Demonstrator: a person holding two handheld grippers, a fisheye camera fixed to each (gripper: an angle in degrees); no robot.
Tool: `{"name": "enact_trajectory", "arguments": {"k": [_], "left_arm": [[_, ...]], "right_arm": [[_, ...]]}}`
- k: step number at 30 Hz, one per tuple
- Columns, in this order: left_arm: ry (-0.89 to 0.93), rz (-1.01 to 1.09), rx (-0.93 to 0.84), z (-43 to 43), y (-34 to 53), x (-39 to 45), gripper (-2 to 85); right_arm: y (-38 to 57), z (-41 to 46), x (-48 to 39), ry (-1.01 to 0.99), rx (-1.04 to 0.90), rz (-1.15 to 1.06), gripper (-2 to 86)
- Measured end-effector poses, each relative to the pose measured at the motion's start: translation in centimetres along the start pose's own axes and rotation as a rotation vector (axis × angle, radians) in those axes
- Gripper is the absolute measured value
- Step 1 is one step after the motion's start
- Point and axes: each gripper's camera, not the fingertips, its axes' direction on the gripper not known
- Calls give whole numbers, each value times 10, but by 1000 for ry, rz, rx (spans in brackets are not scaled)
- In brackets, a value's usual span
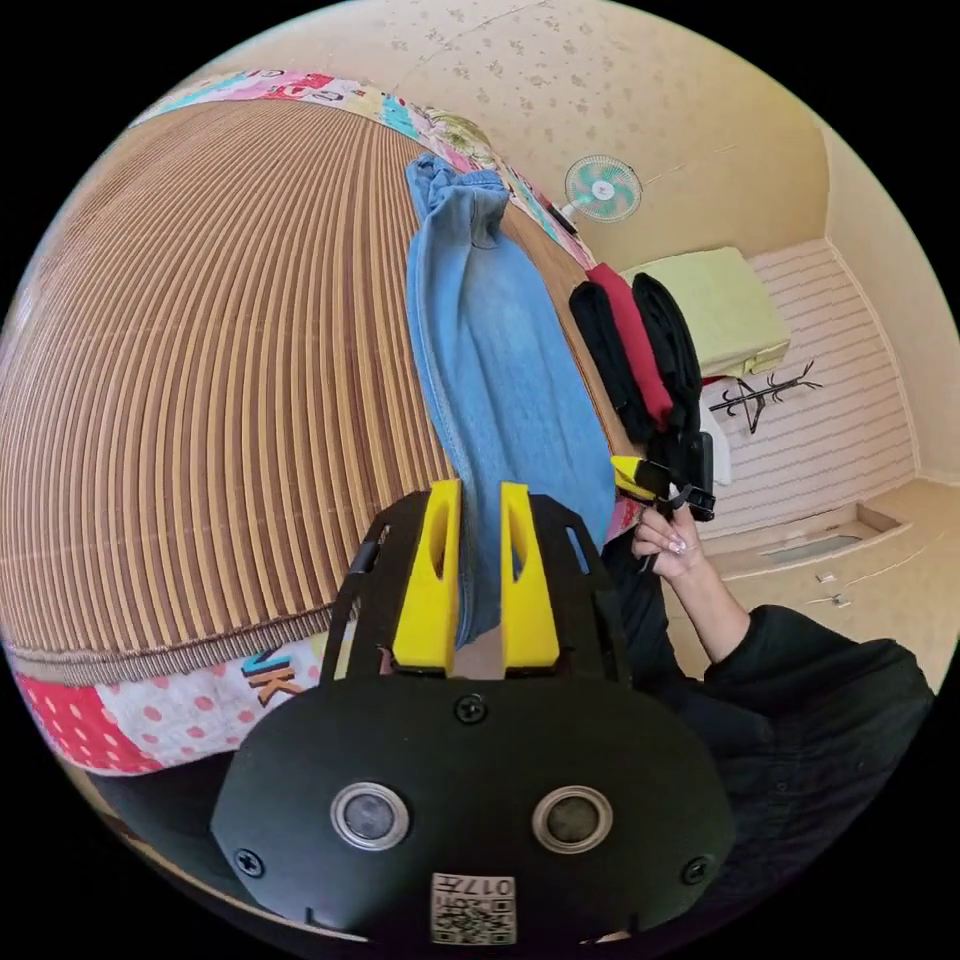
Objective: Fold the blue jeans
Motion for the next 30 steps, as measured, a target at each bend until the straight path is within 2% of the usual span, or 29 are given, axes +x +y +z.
{"name": "enact_trajectory", "arguments": {"k": [1, 4, 6, 9, 12, 14, 18, 21, 23, 25, 27, 30], "left_arm": [[31, -13, -22, 1, -3, -6, 41], [223, -34, -70, -6, -2, -32, 8], [430, 63, -3, -34, 20, -30, -3], [638, 223, 98, -79, 56, -8, -7], [819, 361, 277, -137, 82, 23, -8], [866, 470, 343, -173, 89, 54, -9], [806, 794, 434, -261, 103, 157, -8], [798, 907, 489, -309, 109, 209, -9], [733, 919, 539, -331, 111, 230, -9], [582, 878, 604, -345, 109, 243, -9], [407, 789, 637, -349, 89, 247, -9], [307, 662, 634, -340, 37, 232, -9]], "right_arm": [[-2, 4, 1, 22, -15, 26, 65], [11, -18, -9, -92, 67, -3, 38], [26, -37, -30, -105, 71, -89, 30], [56, -78, -85, -121, 78, -301, 21], [78, -125, -150, -210, 141, -504, 18], [86, -161, -212, -245, 179, -680, 16], [92, -208, -303, -180, 265, -875, 15], [87, -242, -355, -224, 333, -942, 15], [76, -255, -382, -187, 366, -960, 13], [58, -257, -390, -110, 373, -924, 13], [34, -252, -388, -51, 382, -892, 12], [-27, -233, -365, 56, 352, -804, 11]]}}
